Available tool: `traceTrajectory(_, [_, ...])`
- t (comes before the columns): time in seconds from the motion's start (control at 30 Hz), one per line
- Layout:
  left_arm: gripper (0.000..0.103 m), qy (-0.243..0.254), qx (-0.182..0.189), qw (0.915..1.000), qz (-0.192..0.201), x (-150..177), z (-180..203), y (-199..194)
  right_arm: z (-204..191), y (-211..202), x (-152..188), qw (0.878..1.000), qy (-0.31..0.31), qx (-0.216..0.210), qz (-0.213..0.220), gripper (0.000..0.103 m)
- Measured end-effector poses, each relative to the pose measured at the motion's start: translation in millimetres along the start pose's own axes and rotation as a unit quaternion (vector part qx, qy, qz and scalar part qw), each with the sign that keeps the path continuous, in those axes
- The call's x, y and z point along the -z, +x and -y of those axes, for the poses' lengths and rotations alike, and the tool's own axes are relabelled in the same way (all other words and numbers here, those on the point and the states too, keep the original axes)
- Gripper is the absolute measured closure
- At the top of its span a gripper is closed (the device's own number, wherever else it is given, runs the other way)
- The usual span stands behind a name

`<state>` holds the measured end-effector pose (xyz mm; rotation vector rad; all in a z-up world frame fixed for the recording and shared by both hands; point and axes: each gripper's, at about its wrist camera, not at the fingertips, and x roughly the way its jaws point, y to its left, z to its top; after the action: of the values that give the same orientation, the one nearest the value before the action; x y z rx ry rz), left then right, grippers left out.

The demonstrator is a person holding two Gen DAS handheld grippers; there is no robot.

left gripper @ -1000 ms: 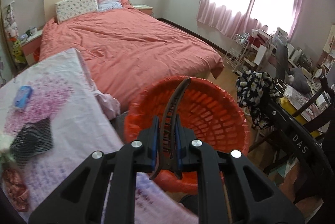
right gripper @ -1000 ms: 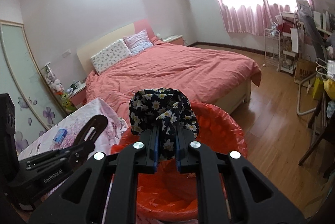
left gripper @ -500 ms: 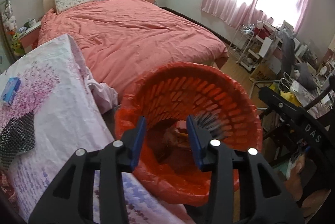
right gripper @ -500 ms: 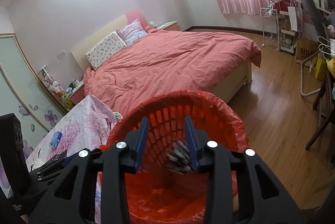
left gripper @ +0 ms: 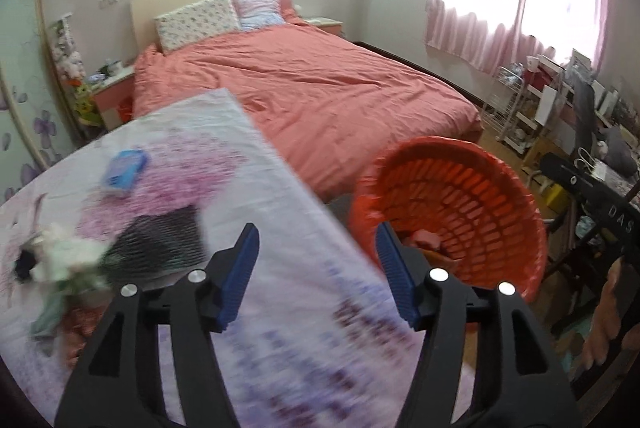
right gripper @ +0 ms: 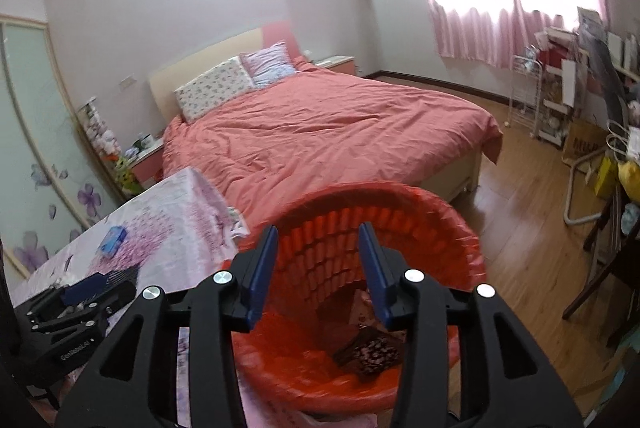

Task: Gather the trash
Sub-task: 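Move both tools back over the bed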

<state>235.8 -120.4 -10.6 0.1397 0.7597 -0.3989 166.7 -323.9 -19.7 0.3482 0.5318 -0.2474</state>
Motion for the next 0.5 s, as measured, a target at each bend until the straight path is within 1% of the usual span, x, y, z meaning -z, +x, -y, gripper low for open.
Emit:
traceTrajectory(0.07, [0.04,-0.01,-0.013,0.9999,0.002,6,-19,-12,-19,-2,3,1.0,-0.017,-0.012,-0.004,0.06])
traceTrajectory(0.17, [0.039,-0.032,-0.042,0.9986,0.007,17,-57,-29,-42,-3,10,0.999,-0.038,-0.029,-0.012,0.06])
traceTrajectory(0.27, [0.037,-0.058,-0.074,0.9955,0.01,30,-100,-43,-72,-1,23,0.996,-0.064,-0.053,-0.026,0.06])
traceTrajectory(0.3, [0.037,-0.07,-0.089,0.9935,0.009,36,-119,-47,-85,0,28,0.995,-0.074,-0.063,-0.033,0.06])
traceTrajectory(0.4, [0.036,-0.095,-0.123,0.9877,0.008,47,-161,-58,-121,7,43,0.989,-0.102,-0.089,-0.054,0.06])
traceTrajectory(0.47, [0.036,-0.119,-0.146,0.9821,0.006,58,-194,-68,-141,10,52,0.986,-0.117,-0.104,-0.064,0.06])
traceTrajectory(0.5, [0.036,-0.128,-0.157,0.9793,0.005,62,-208,-72,-158,12,59,0.982,-0.129,-0.118,-0.072,0.06])
